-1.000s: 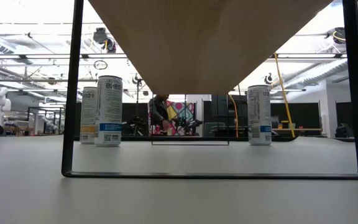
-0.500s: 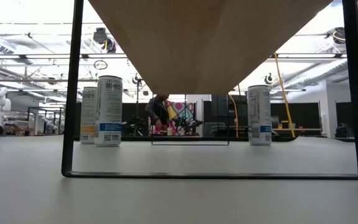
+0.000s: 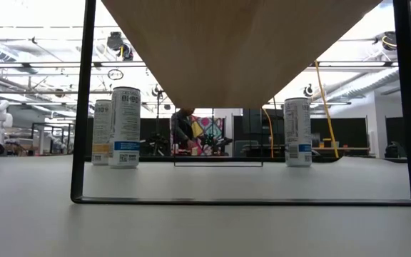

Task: Place canned beverage on shelf
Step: Put the orange soda can on the shelf

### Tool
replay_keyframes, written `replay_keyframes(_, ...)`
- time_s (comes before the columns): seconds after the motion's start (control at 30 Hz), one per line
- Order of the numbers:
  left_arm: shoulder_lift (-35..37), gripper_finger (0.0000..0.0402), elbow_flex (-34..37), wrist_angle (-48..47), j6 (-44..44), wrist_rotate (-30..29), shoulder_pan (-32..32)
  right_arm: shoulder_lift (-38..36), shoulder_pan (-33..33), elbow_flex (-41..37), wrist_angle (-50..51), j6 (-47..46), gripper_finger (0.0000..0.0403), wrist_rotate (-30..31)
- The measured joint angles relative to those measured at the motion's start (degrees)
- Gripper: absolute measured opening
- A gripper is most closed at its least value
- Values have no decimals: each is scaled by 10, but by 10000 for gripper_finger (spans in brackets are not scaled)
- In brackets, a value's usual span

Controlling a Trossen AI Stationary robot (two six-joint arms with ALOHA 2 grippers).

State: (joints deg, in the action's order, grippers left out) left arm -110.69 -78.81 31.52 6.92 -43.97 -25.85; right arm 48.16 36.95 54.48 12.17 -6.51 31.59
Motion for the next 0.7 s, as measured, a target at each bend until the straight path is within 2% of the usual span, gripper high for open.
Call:
replay_keyframes(0.13,11,389,0,-40,-50,-28,-26,-28,0,0,48,-12,231,0)
replay_keyframes(0.37,36,388,1,-128,-111,-15,-86,-39,-33,0,106,17,231,0)
replay_keyframes(0.53,64,388,0,-223,-171,-15,-104,-30,-95,1,100,50,231,0)
replay_keyframes(0.63,67,388,0,-229,-171,-14,-106,-22,-141,1,101,64,231,-10)
replay_keyframes(0.7,68,388,0,-231,-162,-9,-105,-19,-174,1,99,70,231,-45)
